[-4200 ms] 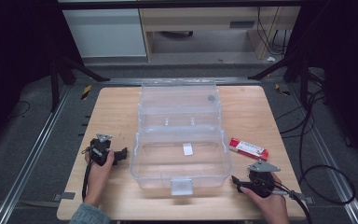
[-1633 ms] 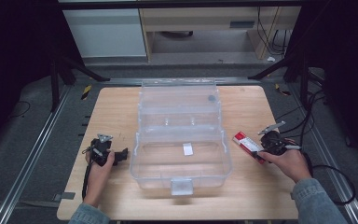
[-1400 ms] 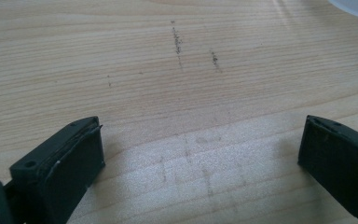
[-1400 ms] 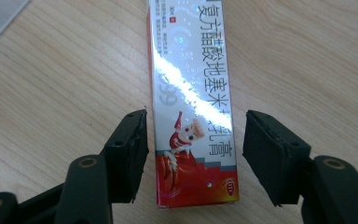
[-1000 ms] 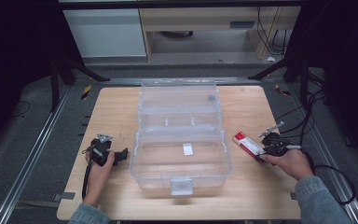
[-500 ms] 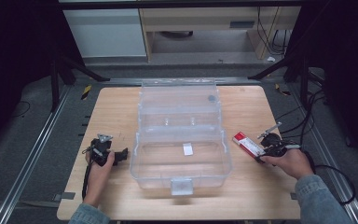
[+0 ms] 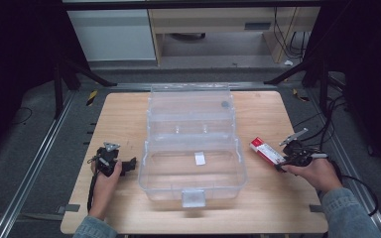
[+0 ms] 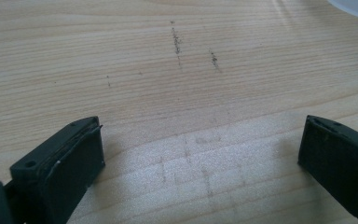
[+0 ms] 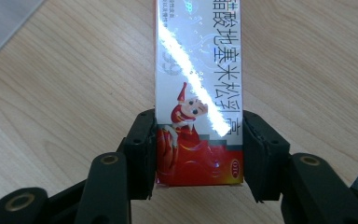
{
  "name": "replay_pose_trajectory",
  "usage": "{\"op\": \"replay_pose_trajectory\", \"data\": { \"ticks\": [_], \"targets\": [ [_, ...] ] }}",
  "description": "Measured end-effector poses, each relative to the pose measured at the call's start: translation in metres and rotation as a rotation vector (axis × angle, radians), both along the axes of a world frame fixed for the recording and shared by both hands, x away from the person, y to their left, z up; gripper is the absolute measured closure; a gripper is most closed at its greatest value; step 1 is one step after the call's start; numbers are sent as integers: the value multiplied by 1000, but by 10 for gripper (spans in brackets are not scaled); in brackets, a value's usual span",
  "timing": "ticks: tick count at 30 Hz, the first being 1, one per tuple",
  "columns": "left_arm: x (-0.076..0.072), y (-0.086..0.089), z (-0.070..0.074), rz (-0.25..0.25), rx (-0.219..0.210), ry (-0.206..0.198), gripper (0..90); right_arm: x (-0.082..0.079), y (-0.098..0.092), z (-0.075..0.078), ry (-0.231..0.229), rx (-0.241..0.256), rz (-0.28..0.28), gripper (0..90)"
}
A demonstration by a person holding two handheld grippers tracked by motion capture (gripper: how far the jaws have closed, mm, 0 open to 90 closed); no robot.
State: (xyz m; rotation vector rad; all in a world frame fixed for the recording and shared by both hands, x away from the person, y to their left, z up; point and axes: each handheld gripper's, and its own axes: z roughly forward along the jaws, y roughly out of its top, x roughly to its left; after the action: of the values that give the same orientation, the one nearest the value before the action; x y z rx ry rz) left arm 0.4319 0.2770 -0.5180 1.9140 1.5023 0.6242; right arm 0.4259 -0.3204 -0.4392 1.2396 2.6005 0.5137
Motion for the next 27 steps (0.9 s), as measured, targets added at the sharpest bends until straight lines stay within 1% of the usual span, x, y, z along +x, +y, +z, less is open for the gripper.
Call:
{"op": "replay_pose_trajectory", "data": {
  "ticks": [3,10,11,12,13,14,16,17,18,19,20,21,22,26,27],
  "targets": [
    [0,0,0,0,0,0,0,-2,0,3,-7,6,6,516],
    [0,0,0,0,0,0,0,-7,4,21,-25,2,39,516],
    [0,0,0,0,0,0,0,-7,4,21,-25,2,39,516],
    [0,0,0,0,0,0,0,-9,5,26,-32,1,45,516],
    [0,0,0,0,0,0,0,-9,5,26,-32,1,45,516],
    [0,0,0,0,1,0,0,-12,5,32,-44,7,45,516],
    [0,0,0,0,0,0,0,-15,5,39,-52,9,50,516],
    [0,0,0,0,0,0,0,-15,5,39,-52,9,50,516],
    [0,0,0,-1,0,0,0,-16,5,42,-57,7,51,516],
    [0,0,0,-1,1,0,0,-19,4,49,-68,13,55,517],
    [0,0,0,-1,0,0,0,-20,3,53,-72,17,49,516],
    [0,0,0,-1,0,0,0,-20,3,53,-72,17,49,516],
    [0,0,0,-1,1,0,0,-22,3,59,-82,24,54,517],
    [0,0,0,-2,1,0,0,-25,6,71,-89,20,65,516],
    [0,0,0,-2,1,0,0,-25,6,71,-89,20,65,516]
  ]
}}
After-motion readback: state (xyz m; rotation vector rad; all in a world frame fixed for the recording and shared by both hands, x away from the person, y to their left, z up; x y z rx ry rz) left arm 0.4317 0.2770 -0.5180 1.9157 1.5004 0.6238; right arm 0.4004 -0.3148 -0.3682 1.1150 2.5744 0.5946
